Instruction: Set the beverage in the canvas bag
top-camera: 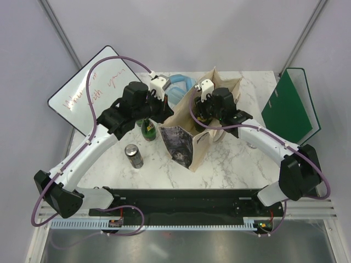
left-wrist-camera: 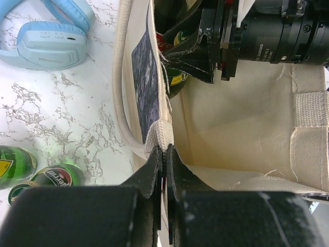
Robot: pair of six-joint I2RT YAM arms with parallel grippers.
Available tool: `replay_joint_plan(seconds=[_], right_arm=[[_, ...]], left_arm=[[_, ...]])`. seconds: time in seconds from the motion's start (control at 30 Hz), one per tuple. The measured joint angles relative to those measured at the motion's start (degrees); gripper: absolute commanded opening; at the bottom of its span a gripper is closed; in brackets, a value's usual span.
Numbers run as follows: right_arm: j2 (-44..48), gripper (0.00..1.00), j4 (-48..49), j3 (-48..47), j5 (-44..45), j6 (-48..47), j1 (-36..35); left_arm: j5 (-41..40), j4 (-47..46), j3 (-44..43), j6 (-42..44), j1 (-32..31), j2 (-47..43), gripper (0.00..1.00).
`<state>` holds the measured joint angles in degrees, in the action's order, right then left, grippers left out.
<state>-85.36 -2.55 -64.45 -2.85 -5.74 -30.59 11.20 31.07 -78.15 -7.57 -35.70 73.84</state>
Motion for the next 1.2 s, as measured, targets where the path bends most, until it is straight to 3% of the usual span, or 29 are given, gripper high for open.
replay_joint_plan(seconds=[0.2, 0.57, 0.83, 1.0, 1.2], right_arm=[[-1.9, 0.34, -0.4, 0.6, 0.0, -1.2, 0.0], [-3.6, 0.54, -2.6, -1.8, 0.2, -1.1, 0.0], [-3.5, 0.55, -3.3, -6.8, 0.3, -0.9, 0.0], [-2.8, 0.56, -8.8, -13.0, 0.9, 0.4, 0.0], [4.9, 0.57, -11.8, -15.4, 1.6, 4.7, 0.0]], left_arm=[[0.0, -1.0, 0.7, 0.0, 0.0, -0.3, 0.02], [0.0, -1.6, 1.7, 0.0, 0.0, -0.8, 0.02], [0.1, -2.6, 2.4, 0.0, 0.0, -1.0, 0.03], [0.0, -3.0, 2.6, 0.0, 0.0, -1.3, 0.22], [0.0, -3.5, 3.8, 0.0, 0.0, -2.7, 0.36]])
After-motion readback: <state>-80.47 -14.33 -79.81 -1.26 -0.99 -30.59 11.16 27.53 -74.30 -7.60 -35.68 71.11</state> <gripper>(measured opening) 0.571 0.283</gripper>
